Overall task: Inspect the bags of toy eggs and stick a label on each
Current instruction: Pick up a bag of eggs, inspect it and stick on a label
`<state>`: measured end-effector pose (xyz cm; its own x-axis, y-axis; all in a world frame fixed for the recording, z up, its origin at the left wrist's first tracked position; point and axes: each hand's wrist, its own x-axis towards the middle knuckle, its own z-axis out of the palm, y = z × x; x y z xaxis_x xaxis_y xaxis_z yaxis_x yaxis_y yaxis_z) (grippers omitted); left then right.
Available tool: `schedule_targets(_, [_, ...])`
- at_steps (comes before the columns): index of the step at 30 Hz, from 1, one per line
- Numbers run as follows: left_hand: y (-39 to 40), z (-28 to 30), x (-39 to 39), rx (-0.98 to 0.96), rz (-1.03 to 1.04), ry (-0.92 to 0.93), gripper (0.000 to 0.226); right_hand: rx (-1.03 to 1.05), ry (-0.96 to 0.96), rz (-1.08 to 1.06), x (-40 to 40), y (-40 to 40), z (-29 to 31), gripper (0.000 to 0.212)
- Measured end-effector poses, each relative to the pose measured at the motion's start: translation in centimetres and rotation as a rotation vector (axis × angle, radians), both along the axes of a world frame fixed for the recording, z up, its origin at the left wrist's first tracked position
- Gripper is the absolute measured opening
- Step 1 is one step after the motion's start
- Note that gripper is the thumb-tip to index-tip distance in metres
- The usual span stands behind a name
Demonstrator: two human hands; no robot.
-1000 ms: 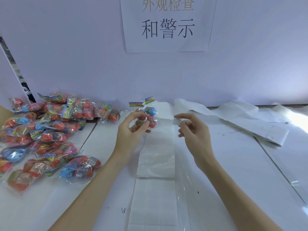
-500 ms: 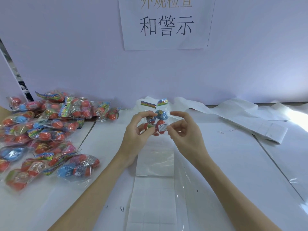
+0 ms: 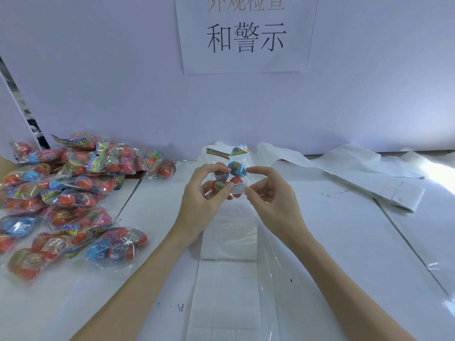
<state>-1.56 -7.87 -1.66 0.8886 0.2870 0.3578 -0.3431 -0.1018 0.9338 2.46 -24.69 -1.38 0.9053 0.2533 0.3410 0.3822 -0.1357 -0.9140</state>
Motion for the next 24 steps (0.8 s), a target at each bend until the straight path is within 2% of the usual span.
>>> schedule_targets(4, [-0.1, -0.1, 0.0, 0.013, 0.031, -0.014, 0.029, -0.016, 0.002, -0.007, 0.0, 0.0, 0.0, 0.033])
schedule_targets(8, [0.0, 0.0, 0.0, 0.019, 0.057, -0.038, 0.027, -0.127, -0.064, -0.131, 0.0, -0.3, -0.2, 0.023])
schedule_targets(10, [0.2, 0.0, 0.1, -0.001, 0.058, -0.04, 0.027, -0.103, -0.022, -0.165, 0.0, -0.4, 0.0, 0.016])
schedule_targets(12, [0.3, 0.1, 0.1, -0.017, 0.032, -0.042, 0.027, -0.019, 0.107, -0.112, 0.0, -0.4, 0.4, 0.019])
schedule_targets(15, [0.0, 0.1, -0.1, 0.004, -0.027, -0.058, 0.027, 0.06, 0.293, 0.093, -0.4, 0.0, 0.8, 0.034])
schedule_targets(21, [0.1, 0.4, -0.1, -0.065, -0.063, -0.076, 0.026, 0.293, 0.462, 0.255, -0.4, -0.2, 0.7, 0.026])
schedule_targets(24, [0.4, 0.3, 0.0, -0.047, -0.044, -0.076, 0.027, 0.315, 0.514, 0.319, -0.3, -0.5, 0.8, 0.028])
